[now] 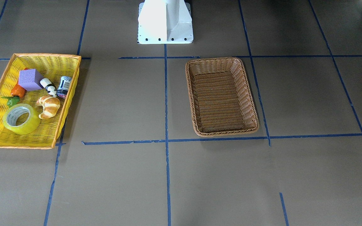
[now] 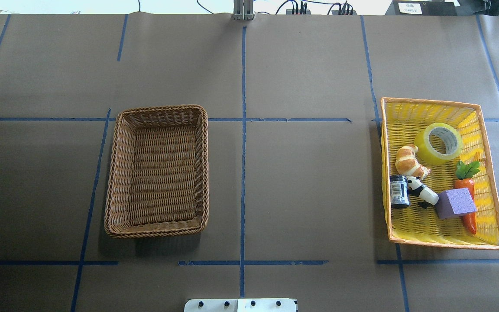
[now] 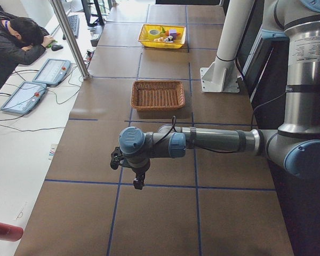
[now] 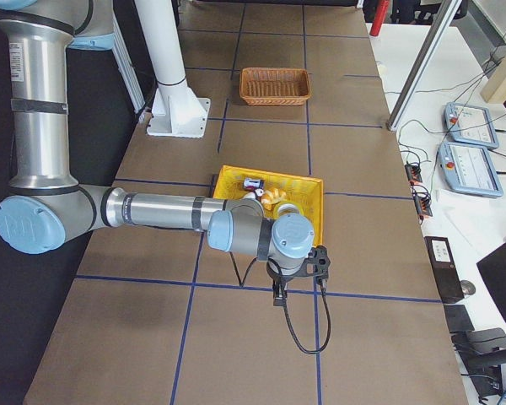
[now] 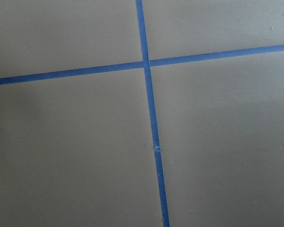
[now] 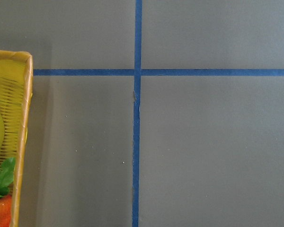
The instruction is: Move tape to another basket
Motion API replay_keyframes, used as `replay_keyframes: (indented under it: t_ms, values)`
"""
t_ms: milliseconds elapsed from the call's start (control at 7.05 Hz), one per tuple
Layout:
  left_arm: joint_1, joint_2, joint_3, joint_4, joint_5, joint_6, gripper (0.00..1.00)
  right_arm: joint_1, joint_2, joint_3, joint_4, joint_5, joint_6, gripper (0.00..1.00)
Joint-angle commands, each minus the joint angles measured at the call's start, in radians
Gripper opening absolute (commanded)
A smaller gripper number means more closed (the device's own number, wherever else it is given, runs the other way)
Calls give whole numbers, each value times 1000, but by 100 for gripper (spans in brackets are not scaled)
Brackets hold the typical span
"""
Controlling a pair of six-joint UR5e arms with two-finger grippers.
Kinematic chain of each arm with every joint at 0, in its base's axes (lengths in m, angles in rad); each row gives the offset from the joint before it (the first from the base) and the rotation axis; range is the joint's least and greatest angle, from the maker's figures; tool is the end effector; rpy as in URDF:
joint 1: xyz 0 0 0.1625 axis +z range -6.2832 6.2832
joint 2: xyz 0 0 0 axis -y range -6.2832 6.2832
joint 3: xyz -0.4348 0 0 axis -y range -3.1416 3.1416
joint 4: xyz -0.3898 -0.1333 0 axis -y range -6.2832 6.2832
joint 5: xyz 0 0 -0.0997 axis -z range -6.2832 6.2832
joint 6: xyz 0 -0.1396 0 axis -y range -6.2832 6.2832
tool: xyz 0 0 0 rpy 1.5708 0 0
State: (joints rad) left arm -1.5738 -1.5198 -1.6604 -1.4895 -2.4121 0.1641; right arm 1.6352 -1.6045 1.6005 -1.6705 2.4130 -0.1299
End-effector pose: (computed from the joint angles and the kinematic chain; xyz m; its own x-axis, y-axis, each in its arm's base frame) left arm -0.0306 -0.4629 0.6789 0.6579 0.1299 -0.7418 -0.1059 0.9912 0.0796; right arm 0.0590 -0.4618 0.7014 0.6622 -0.0097 0.7493 0.0219 0.9997 -0.0065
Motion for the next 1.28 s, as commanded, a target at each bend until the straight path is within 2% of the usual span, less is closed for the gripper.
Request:
replay_keyframes:
  t_ms: [0, 142, 284, 568, 709, 1135]
  values:
    - [0, 0, -1, 2, 1, -2, 100, 0, 9, 31, -2, 3, 4, 100]
    - [0, 1, 2, 2, -1, 0, 100, -11, 11, 80, -2, 3, 63, 100]
    - [0, 7, -4, 0, -1, 0, 100, -78, 24, 163, -5, -5, 201, 100]
    - [0, 7, -12, 0, -1, 0, 100, -136, 54, 188, -6, 9, 257, 100]
    - [0, 7, -18, 0, -1, 0, 100, -211, 57, 190, 0, -36, 318, 100]
    - [0, 15, -39, 2, -1, 0, 100, -374, 46, 179, 243, -61, 637, 100]
